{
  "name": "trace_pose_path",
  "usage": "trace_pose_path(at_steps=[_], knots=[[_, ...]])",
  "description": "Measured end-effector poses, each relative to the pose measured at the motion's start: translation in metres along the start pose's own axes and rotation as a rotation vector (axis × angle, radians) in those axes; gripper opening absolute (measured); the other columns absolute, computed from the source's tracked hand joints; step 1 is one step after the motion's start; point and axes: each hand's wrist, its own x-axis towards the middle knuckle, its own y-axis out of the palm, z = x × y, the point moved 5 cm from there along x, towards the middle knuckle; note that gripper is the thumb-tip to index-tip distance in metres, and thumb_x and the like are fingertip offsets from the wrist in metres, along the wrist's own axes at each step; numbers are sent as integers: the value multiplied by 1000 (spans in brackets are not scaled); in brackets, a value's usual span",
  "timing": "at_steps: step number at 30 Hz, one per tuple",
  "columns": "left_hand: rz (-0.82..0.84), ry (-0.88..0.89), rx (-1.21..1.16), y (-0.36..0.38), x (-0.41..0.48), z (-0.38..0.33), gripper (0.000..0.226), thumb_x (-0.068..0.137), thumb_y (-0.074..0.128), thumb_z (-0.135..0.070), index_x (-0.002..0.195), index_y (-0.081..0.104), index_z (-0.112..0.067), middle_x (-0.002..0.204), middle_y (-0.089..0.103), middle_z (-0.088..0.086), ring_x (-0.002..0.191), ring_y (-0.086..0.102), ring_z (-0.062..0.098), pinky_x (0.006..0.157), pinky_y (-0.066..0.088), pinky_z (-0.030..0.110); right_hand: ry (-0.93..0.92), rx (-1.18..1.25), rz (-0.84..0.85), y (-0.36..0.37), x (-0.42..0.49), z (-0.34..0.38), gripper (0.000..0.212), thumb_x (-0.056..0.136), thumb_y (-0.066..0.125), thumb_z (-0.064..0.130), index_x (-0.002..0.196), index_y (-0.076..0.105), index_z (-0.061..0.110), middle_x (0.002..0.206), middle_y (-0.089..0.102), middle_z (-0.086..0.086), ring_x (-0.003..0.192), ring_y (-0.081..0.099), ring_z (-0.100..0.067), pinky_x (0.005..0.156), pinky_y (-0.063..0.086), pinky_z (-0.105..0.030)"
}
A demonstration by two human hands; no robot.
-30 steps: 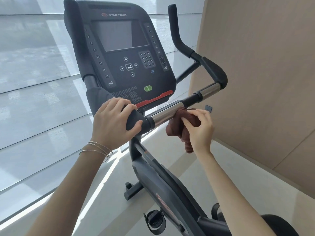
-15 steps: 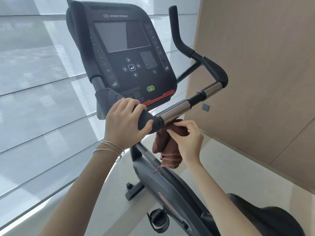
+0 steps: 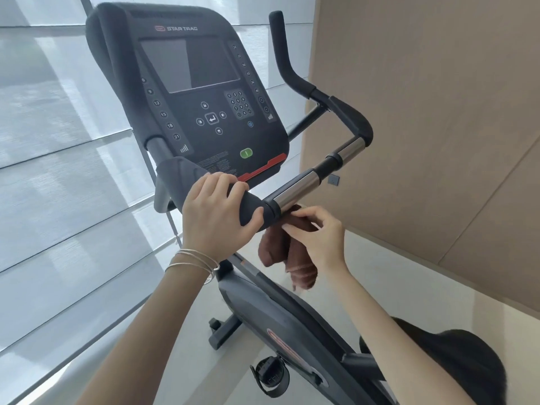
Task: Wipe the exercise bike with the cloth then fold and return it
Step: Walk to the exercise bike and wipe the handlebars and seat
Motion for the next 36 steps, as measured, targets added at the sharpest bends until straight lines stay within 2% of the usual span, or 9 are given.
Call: trace_pose_path(at_steps=[3,5,8,12,15,20,23,29,36], knots=[[44,29,-5,1,-1,0,46,84,42,-48,98,65,-10,99,66,8,98,58,29,98,43,41,64,114,-58,-18,-7,11,21,70,81,20,87,70,28,94,71,7,92,66,-12,80,58,-31],[61,43,-11,1,0,2,50,83,41,-49,100,66,-10,100,66,8,99,58,29,101,41,43,16,144,-159,-38,2,29,22,71,80,26,90,69,30,96,72,7,92,67,-14,79,58,-32],[81,52,-34,-2,7,7,58,82,34,-52,104,66,-10,99,67,6,99,59,29,106,36,44,-174,27,-223,-53,28,66,20,74,77,27,92,68,32,97,71,9,93,66,-11,81,55,-23],[88,18,-59,-4,17,20,60,80,30,-53,105,64,-10,99,68,6,99,59,29,110,31,44,-275,-167,-32,-10,36,75,20,81,70,17,101,68,20,101,67,9,95,61,-2,88,47,-12],[60,4,-48,-1,12,21,52,78,35,-52,95,59,-8,92,66,6,95,59,29,111,29,44,-352,-286,22,11,29,64,21,83,68,17,104,67,22,101,61,17,95,56,9,88,39,-1],[1,9,-58,2,9,21,47,78,36,-51,83,57,-9,80,62,6,85,57,29,105,34,41,-209,-307,65,-3,63,62,15,84,66,26,95,68,36,90,64,23,89,62,1,78,48,-8],[-2,10,-70,3,10,21,46,78,36,-51,82,57,-10,79,61,4,83,56,28,104,35,40,-157,-346,-25,-7,71,59,16,86,64,28,101,69,27,96,65,15,92,60,-6,84,50,-22],[-11,19,-90,3,9,21,43,79,41,-48,80,57,-9,78,62,6,82,57,29,102,38,41,-139,-310,-65,5,28,58,30,79,72,31,108,68,22,107,66,9,95,56,-4,83,39,-7],[-40,17,-144,1,9,21,42,79,43,-46,76,58,-6,74,64,11,76,57,30,87,47,41,-63,-248,-27,3,30,63,28,79,73,26,106,71,20,106,70,6,97,62,-7,86,49,-18]])
